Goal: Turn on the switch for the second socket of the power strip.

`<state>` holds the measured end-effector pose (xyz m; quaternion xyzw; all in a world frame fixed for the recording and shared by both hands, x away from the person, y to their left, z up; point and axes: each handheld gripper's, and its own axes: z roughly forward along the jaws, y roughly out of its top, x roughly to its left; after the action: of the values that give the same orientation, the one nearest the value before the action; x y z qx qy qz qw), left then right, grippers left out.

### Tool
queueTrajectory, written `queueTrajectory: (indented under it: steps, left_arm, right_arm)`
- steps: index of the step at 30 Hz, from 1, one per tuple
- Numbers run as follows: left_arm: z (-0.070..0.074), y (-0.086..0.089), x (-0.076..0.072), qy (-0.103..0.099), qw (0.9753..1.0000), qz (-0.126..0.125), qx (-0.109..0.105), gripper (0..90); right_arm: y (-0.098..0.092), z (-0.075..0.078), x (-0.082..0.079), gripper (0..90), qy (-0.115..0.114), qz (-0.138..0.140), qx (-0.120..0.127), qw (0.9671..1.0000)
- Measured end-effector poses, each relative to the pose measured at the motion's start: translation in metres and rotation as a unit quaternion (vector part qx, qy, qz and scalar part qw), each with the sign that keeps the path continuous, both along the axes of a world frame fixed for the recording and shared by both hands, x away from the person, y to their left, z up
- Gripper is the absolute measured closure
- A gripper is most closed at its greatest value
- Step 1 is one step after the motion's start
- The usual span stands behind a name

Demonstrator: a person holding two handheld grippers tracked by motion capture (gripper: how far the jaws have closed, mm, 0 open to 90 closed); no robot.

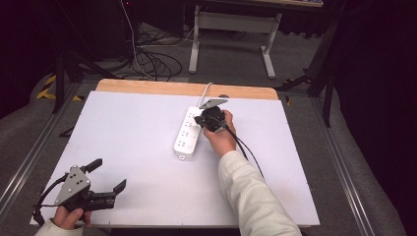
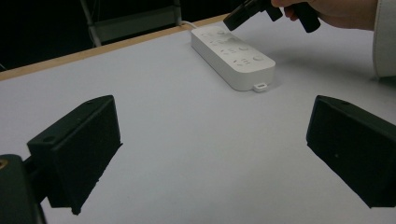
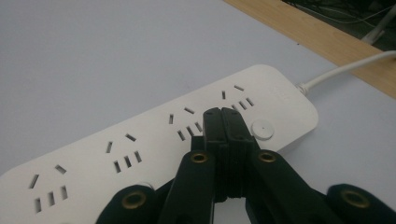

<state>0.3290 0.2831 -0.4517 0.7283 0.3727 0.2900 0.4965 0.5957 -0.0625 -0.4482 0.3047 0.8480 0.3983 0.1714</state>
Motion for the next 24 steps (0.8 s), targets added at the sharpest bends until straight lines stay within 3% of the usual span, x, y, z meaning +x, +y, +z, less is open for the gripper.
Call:
queueTrajectory:
  steps: [13, 24]
  left_arm:
    - [0.0003, 0.0002, -0.0004, -0.001, 1.0000, 0.000, 0.000, 3.5]
    - [0.0001, -0.0005, -0.0003, -0.001, 1.0000, -0.001, 0.001, 3.5]
  right_arm:
    - [0.0008, -0.0061, 0.0009, 90.0, 0.018, -0.002, 0.012, 0.9998]
    - [0.0035, -0.0076, -0.0004, 90.0, 0.014, 0.002, -0.007, 0.9999]
